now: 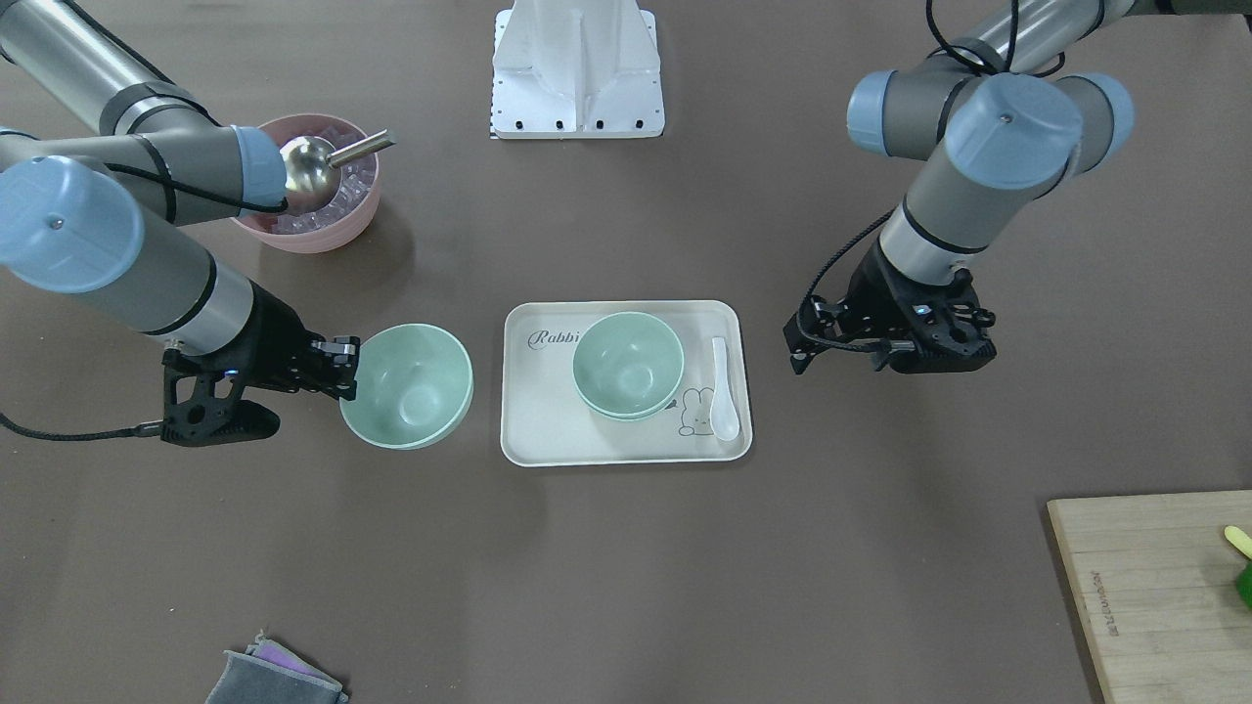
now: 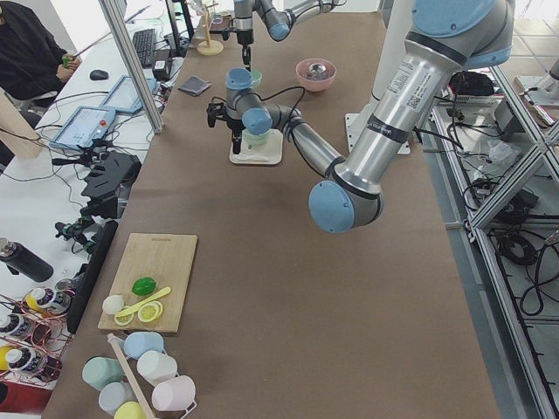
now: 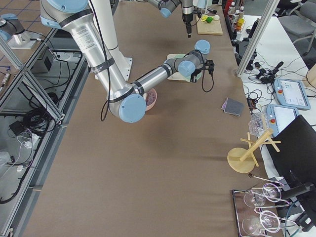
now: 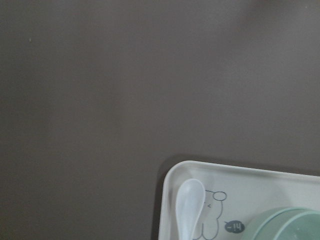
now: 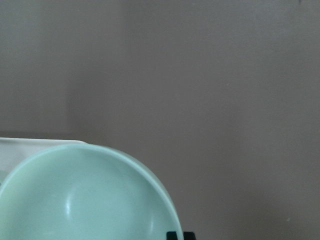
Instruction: Stack green bowls together
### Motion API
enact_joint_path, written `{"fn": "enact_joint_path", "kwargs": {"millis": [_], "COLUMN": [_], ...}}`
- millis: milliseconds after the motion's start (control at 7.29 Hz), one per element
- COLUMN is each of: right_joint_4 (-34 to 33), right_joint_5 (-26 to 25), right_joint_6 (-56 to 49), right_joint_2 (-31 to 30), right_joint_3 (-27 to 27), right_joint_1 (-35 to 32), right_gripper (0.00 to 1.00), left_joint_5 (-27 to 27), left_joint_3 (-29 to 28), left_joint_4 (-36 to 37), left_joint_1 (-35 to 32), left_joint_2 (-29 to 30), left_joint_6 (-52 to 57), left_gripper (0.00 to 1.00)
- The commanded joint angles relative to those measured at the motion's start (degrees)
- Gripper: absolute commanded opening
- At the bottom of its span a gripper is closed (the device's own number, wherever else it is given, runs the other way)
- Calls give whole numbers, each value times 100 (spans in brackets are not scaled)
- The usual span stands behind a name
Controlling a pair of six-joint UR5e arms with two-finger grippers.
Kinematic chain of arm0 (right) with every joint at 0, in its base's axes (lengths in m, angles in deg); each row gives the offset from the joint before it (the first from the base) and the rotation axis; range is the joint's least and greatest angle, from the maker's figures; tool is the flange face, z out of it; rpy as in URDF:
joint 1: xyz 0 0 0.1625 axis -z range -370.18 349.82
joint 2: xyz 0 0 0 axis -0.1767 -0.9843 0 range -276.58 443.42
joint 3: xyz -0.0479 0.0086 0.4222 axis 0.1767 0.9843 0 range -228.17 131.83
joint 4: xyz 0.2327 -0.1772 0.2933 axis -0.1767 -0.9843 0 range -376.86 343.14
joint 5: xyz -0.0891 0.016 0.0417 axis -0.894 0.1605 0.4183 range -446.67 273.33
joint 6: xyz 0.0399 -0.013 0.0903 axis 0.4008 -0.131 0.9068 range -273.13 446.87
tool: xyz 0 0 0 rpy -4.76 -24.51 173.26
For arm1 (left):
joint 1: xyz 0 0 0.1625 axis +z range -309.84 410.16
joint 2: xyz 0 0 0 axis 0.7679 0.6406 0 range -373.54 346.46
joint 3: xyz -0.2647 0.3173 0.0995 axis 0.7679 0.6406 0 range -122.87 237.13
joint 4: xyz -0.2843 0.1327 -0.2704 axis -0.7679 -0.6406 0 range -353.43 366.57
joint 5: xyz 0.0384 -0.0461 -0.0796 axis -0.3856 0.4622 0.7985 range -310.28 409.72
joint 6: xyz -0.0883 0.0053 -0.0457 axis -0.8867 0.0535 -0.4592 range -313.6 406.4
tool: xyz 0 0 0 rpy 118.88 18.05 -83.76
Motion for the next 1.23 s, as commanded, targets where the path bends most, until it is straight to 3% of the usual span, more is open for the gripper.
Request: {"fn": "enact_joint_path", "kwargs": {"millis": [0, 274, 549, 1097], "right_joint_4": [-31, -127, -671, -638], "right_joint_5": [-405, -643, -679, -1022], "right_joint_6": [634, 768, 759, 768], "right_joint_2": [440, 651, 951, 1083], "right_joint_3": [19, 54, 63, 195], "right_joint_1": [453, 718, 850, 1281], "right_gripper": [0, 0, 0, 0], "left_joint_5": [474, 511, 582, 573], "left_joint_3": [75, 40, 39, -100], "left_joint_4": [1, 10, 28, -7], "left_joint_1": [-508, -703, -721, -721], "left_joint_2": [-377, -431, -431, -431], "left_joint_6": [669, 854, 899, 908], "left_gripper": [98, 98, 98, 98]}}
